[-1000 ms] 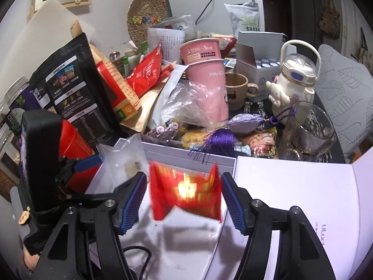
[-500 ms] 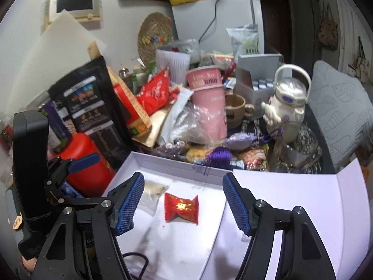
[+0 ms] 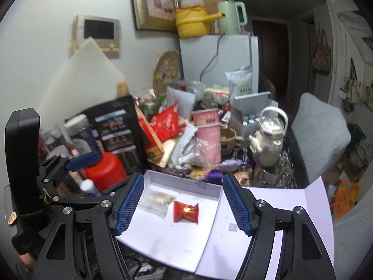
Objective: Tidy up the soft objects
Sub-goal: 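Withdraw both grippers from the box back over the table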
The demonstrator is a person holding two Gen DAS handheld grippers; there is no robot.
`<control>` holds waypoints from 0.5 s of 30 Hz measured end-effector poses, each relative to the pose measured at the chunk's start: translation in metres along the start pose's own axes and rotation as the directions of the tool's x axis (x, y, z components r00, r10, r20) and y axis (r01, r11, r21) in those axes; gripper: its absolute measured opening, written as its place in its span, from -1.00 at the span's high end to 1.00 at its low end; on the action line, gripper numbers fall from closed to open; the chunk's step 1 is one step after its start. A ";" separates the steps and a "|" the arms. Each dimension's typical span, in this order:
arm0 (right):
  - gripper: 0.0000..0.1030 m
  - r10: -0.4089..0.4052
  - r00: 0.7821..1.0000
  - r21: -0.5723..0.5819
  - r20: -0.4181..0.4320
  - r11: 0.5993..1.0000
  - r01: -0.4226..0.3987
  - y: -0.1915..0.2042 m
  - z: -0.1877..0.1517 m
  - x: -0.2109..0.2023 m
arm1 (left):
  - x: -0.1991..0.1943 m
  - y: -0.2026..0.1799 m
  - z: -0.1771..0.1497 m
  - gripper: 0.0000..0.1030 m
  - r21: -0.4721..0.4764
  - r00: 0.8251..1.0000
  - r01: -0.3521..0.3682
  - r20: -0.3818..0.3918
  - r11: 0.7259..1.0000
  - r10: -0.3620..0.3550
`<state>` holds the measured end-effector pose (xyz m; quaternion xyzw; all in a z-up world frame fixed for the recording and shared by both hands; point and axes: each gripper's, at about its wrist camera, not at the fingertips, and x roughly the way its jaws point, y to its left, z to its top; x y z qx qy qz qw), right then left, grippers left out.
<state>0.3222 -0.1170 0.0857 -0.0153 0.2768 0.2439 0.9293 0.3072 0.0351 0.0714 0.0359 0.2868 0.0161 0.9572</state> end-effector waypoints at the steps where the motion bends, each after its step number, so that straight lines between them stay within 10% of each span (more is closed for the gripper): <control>1: -0.41 0.003 1.000 -0.002 0.012 1.000 -0.003 0.002 0.001 -0.008 | -0.009 0.000 0.002 -0.59 -0.001 1.000 -0.001 0.015 1.000 0.001; 15: -0.53 -0.021 0.990 -0.038 0.141 0.999 0.026 0.037 -0.017 -0.109 | -0.112 0.003 -0.016 -0.77 0.010 0.992 0.047 0.120 0.999 -0.048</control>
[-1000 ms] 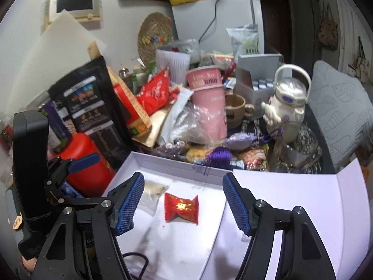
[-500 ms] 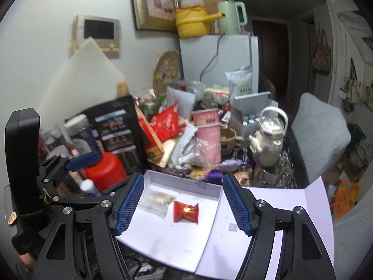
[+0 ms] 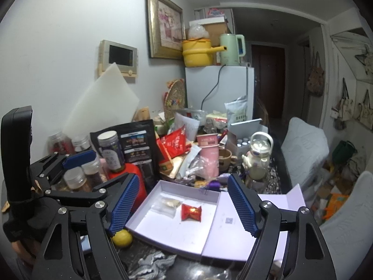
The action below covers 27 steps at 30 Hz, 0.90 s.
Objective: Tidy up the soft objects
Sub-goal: 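Withdraw both grippers from the box back over the table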
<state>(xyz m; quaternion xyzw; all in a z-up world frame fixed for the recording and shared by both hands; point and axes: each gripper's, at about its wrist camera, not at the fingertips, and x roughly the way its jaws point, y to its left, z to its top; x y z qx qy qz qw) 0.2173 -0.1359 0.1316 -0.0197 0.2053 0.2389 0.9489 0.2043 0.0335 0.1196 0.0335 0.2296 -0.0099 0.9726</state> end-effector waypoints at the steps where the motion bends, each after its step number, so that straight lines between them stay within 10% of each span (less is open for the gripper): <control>1: -0.56 0.002 1.000 0.002 0.004 1.000 -0.002 0.001 -0.003 -0.005 | -0.006 0.000 -0.002 -0.83 0.000 1.000 0.000 0.007 1.000 0.000; 27: -0.87 -0.083 0.996 0.009 -0.034 0.996 0.084 0.037 -0.127 -0.070 | -0.075 -0.011 -0.118 -0.87 0.039 0.988 0.144 -0.059 0.989 -0.141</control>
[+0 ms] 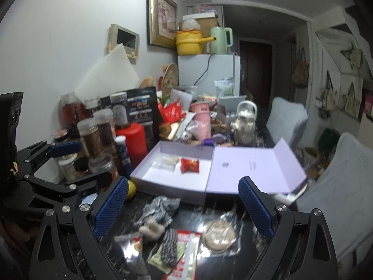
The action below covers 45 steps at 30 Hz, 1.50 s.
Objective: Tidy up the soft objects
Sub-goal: 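Withdraw both grippers from the box back over the table, then grasp the silver foil snack bag with the left gripper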
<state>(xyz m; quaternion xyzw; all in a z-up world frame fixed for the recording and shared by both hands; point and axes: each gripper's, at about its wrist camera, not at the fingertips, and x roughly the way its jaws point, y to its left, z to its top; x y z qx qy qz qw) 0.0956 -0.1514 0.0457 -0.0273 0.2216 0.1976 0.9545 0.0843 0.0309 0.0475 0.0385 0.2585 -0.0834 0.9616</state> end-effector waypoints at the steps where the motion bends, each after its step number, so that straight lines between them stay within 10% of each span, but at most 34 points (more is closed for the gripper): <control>1: -0.87 -0.004 1.000 0.011 -0.002 1.000 0.004 -0.001 -0.007 0.000 | 0.000 0.001 -0.005 -0.87 -0.004 1.000 -0.004 -0.011 1.000 0.004; 17: -0.87 -0.021 0.990 0.065 -0.141 0.997 0.030 0.005 -0.088 0.021 | 0.024 -0.003 -0.081 -0.87 -0.079 0.982 0.025 -0.185 0.997 -0.040; 38: -0.85 -0.099 0.965 0.108 -0.245 0.986 0.128 -0.026 -0.135 0.026 | 0.104 -0.029 -0.151 -0.87 -0.214 0.895 0.068 -0.418 0.974 -0.154; 45: -0.85 -0.090 0.961 0.151 -0.261 0.980 0.132 -0.035 -0.139 0.029 | 0.109 -0.024 -0.153 -0.63 -0.192 0.921 0.026 -0.377 0.981 -0.099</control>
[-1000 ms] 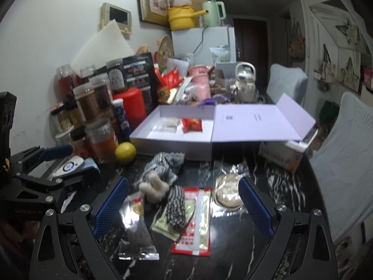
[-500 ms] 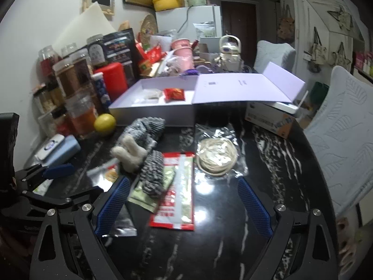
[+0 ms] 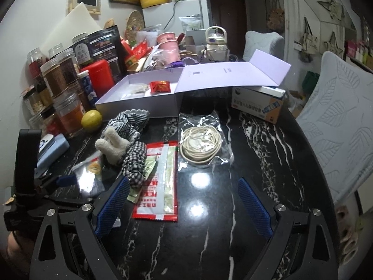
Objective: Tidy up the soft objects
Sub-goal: 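Grasp the silver foil snack bag with the left gripper, then grasp the gingham scrunchie with the right gripper while the left gripper holds the foil bag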
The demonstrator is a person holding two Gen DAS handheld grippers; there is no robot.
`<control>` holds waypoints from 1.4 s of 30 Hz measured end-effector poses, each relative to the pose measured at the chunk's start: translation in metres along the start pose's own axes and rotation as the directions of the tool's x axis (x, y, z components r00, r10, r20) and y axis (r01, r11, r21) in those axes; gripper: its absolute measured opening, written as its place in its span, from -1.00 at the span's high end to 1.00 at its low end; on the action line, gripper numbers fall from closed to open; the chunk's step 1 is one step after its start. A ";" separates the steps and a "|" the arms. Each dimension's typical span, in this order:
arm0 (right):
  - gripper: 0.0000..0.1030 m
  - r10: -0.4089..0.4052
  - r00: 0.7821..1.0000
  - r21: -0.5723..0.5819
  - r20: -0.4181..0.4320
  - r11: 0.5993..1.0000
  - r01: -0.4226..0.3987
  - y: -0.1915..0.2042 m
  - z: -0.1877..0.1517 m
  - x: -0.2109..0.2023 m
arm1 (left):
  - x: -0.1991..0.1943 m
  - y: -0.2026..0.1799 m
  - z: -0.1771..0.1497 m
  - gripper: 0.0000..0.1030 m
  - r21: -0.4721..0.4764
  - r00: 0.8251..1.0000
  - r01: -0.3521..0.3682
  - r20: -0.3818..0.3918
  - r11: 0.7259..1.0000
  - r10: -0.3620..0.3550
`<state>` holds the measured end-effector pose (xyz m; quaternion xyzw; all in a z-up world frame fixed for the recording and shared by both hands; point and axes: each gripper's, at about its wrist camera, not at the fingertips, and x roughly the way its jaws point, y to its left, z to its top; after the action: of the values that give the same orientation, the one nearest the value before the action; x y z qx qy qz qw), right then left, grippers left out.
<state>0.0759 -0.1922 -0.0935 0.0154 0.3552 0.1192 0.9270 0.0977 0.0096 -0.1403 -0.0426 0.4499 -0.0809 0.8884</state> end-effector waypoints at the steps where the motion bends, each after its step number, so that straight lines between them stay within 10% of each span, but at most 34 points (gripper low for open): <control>1: -0.85 0.000 1.000 0.002 -0.001 1.000 0.000 0.000 0.000 0.000 | -0.001 0.000 0.000 -0.38 0.016 1.000 0.004 0.018 1.000 -0.004; 6: -0.86 -0.005 1.000 0.015 -0.003 1.000 0.005 -0.001 0.000 0.004 | -0.004 0.000 0.003 0.06 0.058 0.998 0.061 0.015 0.996 -0.062; 17: -0.82 0.025 0.999 -0.005 -0.039 1.000 -0.025 0.007 -0.007 0.018 | -0.023 0.027 -0.008 0.10 0.074 0.990 0.127 -0.074 0.989 -0.121; 42: -0.28 0.134 0.989 -0.144 -0.060 0.979 -0.142 0.051 0.008 0.050 | -0.010 0.040 -0.001 0.35 0.003 0.999 0.039 0.004 0.999 -0.039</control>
<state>0.1063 -0.1311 -0.1140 -0.0318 0.3666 0.2096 0.9059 0.0952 0.0504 -0.1391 -0.0503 0.4471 -0.0986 0.8876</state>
